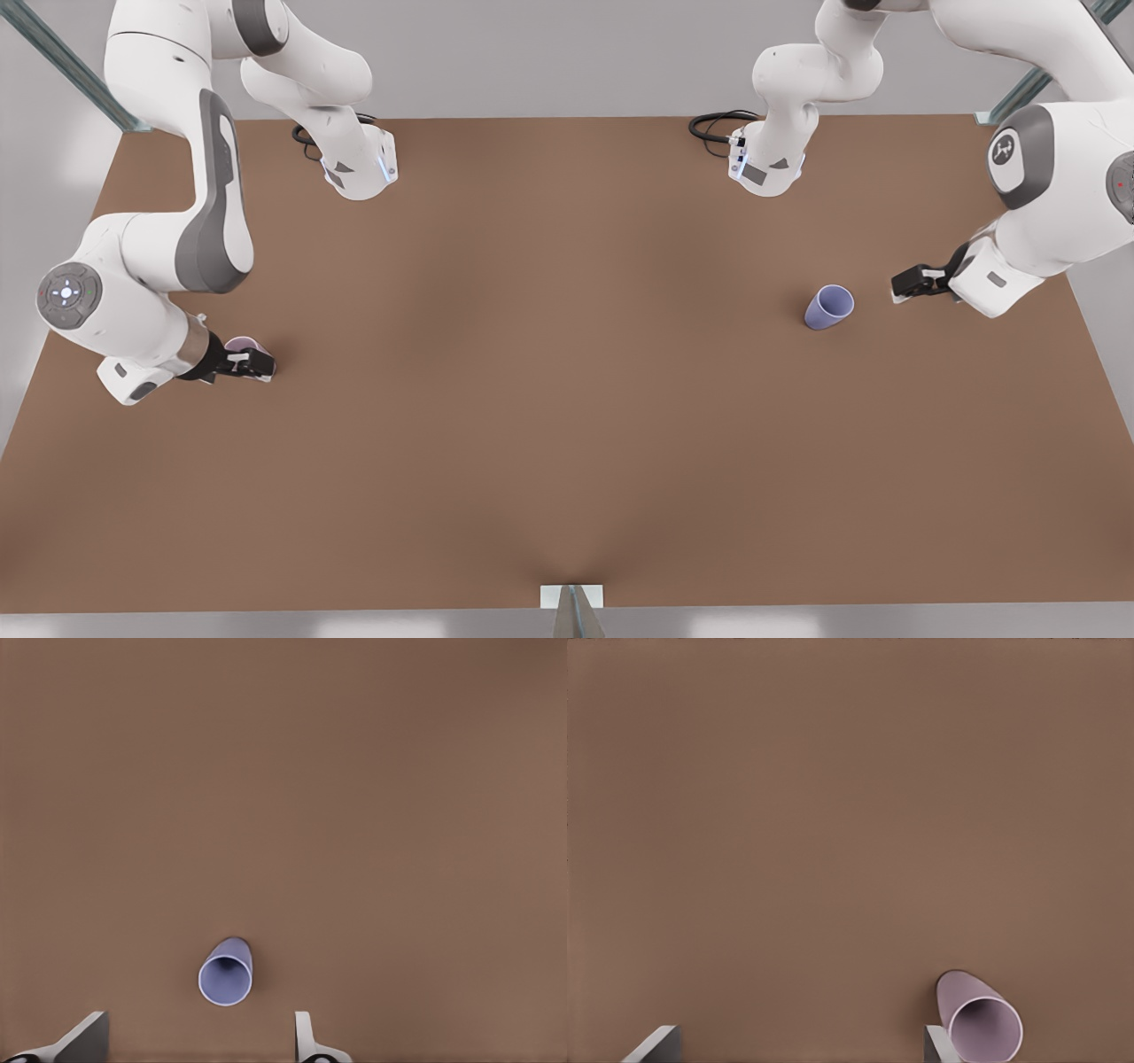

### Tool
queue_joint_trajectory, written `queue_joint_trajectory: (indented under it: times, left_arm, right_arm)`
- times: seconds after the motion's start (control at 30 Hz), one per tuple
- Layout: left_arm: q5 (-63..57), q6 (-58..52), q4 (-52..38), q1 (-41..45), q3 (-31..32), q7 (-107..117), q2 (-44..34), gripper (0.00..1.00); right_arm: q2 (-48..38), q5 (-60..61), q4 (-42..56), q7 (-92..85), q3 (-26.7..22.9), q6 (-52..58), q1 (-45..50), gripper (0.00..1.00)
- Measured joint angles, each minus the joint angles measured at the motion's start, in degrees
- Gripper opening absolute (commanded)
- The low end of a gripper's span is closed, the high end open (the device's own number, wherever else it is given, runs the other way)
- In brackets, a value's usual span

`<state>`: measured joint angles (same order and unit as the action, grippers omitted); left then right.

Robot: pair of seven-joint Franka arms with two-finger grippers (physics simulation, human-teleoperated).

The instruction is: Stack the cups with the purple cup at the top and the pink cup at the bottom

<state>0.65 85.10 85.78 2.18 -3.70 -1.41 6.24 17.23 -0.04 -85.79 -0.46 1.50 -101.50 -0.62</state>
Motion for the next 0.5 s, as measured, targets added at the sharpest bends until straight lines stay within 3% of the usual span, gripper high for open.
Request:
queue_joint_trajectory:
  times: [0.17,0.5]
  left_arm:
    - [-0.11,-2.09,1.17,-0.52,-0.61,-0.25,1.11,1.0]
    - [0.2,-4.54,0.79,-0.26,0.01,-0.88,2.37,1.0]
  right_arm:
    - [-0.13,0.12,-2.21,-4.1,-0.16,0.01,-3.32,1.0]
    - [-5.63,-0.49,-18.0,-7.81,-1.06,-4.99,-8.29,1.0]
